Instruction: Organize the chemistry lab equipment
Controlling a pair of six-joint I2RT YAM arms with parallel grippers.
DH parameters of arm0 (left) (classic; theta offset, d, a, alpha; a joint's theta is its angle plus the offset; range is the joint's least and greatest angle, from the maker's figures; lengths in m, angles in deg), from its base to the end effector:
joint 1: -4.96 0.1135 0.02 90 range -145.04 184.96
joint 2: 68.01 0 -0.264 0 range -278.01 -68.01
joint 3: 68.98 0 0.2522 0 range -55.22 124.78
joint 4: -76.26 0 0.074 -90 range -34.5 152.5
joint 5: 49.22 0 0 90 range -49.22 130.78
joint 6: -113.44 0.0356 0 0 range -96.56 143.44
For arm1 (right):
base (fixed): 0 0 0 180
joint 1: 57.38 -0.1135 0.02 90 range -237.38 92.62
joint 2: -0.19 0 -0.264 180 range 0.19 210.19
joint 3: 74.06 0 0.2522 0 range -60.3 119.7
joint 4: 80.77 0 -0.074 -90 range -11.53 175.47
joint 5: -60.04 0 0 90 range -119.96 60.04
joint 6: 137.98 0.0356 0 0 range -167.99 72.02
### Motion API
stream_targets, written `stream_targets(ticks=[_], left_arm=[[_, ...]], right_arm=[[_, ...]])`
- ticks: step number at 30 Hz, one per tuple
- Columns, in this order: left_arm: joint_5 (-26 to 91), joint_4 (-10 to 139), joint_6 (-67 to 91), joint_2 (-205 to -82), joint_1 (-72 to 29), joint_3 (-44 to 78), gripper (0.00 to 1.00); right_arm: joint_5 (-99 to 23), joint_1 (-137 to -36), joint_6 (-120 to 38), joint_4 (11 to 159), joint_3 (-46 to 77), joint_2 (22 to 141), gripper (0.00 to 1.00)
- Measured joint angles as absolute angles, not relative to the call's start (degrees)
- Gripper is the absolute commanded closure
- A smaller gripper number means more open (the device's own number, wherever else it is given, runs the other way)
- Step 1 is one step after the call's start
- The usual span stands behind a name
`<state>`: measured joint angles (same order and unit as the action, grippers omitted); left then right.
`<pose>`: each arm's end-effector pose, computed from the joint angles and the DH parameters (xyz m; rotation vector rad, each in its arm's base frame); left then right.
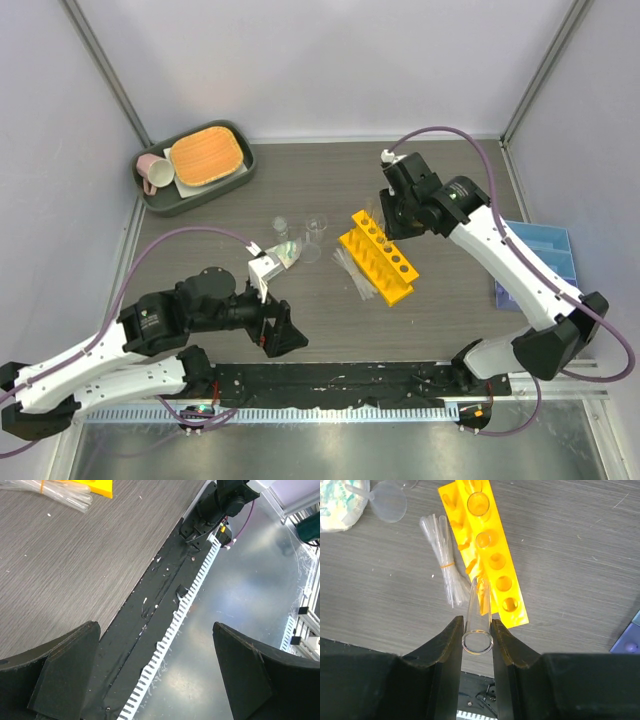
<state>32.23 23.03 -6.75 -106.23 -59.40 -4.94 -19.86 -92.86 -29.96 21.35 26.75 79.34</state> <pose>0.0543 -0.1254 0.3364 0.7610 2.1270 -1.1222 0.2197 0.1489 0.3752 -0.3175 2.5157 0.1464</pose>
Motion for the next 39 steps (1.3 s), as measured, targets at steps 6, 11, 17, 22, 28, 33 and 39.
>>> stream_targets(ticks=[6, 11, 17, 22, 28, 33, 39], left_arm=[[32.2, 22.7, -7.6, -104.6, -59.4, -6.1, 0.00], [32.1, 22.6, -7.7, -102.9, -59.4, -7.2, 0.00], [32.1, 22.3, -7.7, -102.3, -59.4, -7.5, 0.00], [32.1, 22.3, -7.7, -102.3, -59.4, -7.5, 0.00], [32.1, 22.2, -7.7, -102.5, -59.4, -7.5, 0.00], [32.1, 21.9, -7.6, -103.1, -59.4, -7.5, 0.00], [32.1, 21.4, -7.6, -104.2, -59.4, -7.5, 0.00]], right_arm=[[-17.7, -92.4, -30.4, 20.7, 28.2, 83.3, 0.99], [-16.9, -92.0, -30.7, 20.3, 28.2, 85.0, 0.98], [-16.7, -91.7, -30.9, 20.3, 28.2, 85.9, 0.93], [-16.8, -91.2, -31.2, 21.1, 27.3, 86.5, 0.92], [-17.2, -90.2, -31.5, 22.3, 26.3, 88.1, 0.91], [-18.3, -89.4, -31.8, 23.8, 25.8, 89.3, 0.91], [-19.5, -89.0, -32.0, 25.1, 25.3, 90.0, 0.91]])
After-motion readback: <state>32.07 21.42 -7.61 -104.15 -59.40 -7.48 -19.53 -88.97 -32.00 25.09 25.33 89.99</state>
